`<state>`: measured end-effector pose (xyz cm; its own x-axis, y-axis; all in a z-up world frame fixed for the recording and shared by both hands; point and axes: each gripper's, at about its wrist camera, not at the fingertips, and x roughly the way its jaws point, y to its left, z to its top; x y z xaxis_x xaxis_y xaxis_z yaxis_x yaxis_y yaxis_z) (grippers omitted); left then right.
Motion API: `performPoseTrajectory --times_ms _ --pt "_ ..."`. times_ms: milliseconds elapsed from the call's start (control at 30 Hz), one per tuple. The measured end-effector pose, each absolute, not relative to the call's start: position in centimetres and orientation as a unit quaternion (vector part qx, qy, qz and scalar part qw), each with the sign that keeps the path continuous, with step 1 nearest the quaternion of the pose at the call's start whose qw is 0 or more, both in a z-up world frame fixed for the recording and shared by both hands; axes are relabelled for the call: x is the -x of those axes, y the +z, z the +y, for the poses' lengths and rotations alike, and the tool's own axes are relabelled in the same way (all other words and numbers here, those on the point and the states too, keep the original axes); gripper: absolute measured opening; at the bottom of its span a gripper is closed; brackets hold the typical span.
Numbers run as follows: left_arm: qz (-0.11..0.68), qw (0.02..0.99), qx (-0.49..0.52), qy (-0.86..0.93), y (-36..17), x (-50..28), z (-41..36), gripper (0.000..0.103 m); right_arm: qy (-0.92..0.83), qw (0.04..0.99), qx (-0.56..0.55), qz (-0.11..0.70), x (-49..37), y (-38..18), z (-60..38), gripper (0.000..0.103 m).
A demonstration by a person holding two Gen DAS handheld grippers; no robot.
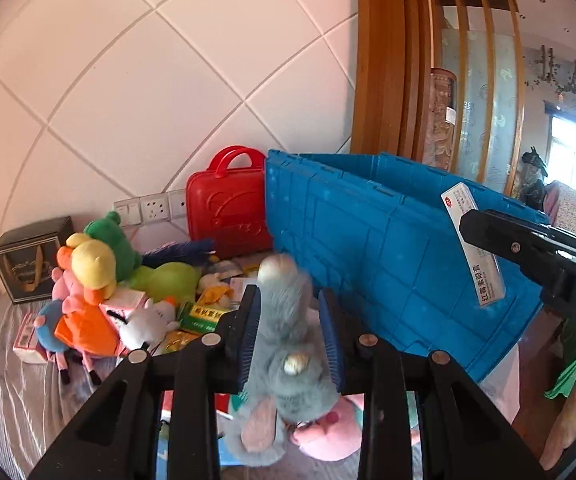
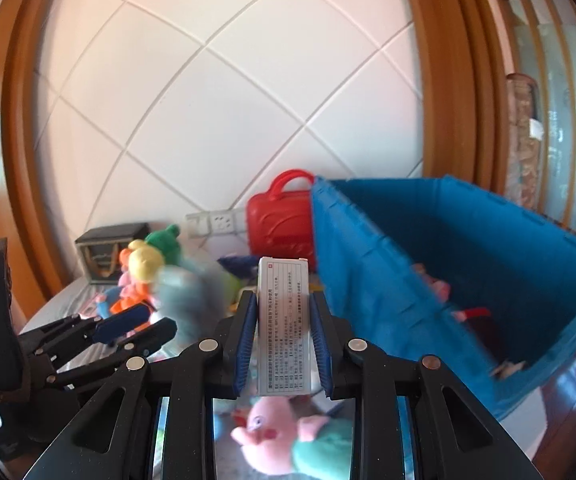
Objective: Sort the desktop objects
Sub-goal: 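Carry both held items over the blue bin and open both tools, then move right tool to the grey fur plush while left tool reaches the white plush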
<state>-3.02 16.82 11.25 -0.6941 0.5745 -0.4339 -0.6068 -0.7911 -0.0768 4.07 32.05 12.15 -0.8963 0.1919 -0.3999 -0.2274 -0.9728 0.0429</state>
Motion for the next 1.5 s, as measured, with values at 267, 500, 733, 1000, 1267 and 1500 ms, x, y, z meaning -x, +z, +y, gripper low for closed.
performPoseTrajectory --times_ms 267,500,733,1000,1267,1500 --pt "0.043 0.373 0.198 0.905 14.6 2.3 22.7 0.029 0.972 0.155 0.17 0.041 -6.4 15.8 37.2 0.027" --pt "0.05 0.393 0.197 0.897 15.2 2.0 26.5 0.029 0.968 0.184 0.163 0.044 -7.8 16.6 41.3 0.027" --pt "0.057 0.395 0.197 0.895 14.9 1.5 28.6 0.029 0.947 0.261 0.183 0.045 -7.8 16.5 45.3 0.079" --pt "0.046 0.336 0.22 0.915 11.9 3.9 23.5 0.029 0.965 0.215 0.142 0.043 -9.5 15.7 44.6 0.103" --pt "0.04 0.251 0.245 0.936 7.5 5.6 15.9 0.029 0.982 0.11 0.152 0.02 -6.6 13.0 37.9 0.103" --pt "0.025 0.183 0.268 0.946 4.3 5.9 9.7 0.029 0.98 0.093 0.172 -0.039 -4.0 7.6 32.0 0.103"
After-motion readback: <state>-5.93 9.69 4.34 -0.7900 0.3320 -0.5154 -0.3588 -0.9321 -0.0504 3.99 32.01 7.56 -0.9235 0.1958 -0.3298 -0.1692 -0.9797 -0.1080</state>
